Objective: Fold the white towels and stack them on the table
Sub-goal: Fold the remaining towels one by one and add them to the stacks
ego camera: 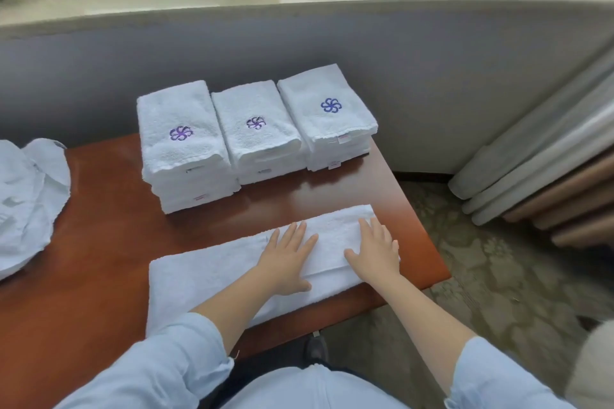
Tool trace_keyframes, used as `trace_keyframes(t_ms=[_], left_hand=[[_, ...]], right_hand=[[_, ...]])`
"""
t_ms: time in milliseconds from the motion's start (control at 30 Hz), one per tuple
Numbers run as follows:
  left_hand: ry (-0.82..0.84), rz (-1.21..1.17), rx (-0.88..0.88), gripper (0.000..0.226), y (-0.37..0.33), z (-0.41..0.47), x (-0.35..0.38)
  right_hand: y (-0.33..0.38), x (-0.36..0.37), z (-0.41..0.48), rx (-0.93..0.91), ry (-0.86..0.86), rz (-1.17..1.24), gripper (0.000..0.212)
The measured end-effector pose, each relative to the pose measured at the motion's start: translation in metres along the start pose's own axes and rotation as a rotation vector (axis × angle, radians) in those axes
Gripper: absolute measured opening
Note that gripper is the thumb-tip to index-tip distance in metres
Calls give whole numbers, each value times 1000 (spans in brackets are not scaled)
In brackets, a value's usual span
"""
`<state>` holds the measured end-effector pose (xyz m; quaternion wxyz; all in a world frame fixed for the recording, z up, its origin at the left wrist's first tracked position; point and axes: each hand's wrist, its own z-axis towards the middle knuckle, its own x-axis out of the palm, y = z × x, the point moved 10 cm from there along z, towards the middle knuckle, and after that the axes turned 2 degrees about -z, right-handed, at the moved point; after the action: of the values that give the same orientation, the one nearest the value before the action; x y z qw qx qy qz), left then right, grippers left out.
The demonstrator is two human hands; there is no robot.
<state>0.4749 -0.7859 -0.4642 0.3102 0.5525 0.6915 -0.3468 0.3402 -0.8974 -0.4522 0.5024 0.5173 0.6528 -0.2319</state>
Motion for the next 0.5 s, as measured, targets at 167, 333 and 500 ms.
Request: trace_keyframes(t_ms=[167, 333, 500], left_hand=[[96, -28, -24, 95, -13, 10, 10], [98, -65, -37, 89, -13, 14, 8], [45, -237, -85, 65, -9, 19, 2]], right_hand=[[-21, -4, 5, 49, 5, 57, 81], [-30, -3, 12, 103, 65, 320, 94], [-35, 2, 17, 295, 107, 907, 77]])
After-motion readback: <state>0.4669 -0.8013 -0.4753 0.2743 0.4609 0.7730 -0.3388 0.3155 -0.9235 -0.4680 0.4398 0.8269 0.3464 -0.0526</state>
